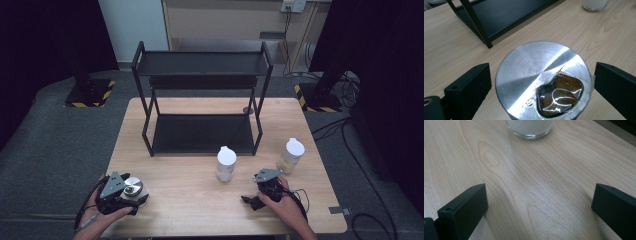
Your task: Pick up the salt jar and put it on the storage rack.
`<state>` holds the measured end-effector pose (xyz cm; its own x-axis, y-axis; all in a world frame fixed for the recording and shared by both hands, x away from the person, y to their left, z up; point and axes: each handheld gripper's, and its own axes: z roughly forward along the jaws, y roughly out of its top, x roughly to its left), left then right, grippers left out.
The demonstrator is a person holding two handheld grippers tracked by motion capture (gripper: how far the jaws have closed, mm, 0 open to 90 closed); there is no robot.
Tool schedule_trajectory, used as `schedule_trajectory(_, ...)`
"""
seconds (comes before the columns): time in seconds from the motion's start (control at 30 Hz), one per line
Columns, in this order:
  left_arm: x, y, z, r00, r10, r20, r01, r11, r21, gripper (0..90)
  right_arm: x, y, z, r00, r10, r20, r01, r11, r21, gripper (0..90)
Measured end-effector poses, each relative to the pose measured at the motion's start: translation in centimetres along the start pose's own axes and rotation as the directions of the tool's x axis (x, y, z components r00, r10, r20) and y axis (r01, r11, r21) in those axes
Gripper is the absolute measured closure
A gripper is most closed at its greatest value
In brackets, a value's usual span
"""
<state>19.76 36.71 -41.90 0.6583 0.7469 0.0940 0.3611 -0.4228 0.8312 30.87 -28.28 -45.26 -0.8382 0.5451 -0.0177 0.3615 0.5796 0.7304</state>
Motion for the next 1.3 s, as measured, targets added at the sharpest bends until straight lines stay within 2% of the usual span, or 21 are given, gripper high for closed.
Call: schedule_trajectory(1.3,0.69,-0.42,0.66,0.9992,0.020,0.035,-0.021,0.9991,0.038,1.7,0.00,0.00,0.00,1.0000,0.000,0.000,0.000,1.0000,0.000,1.0)
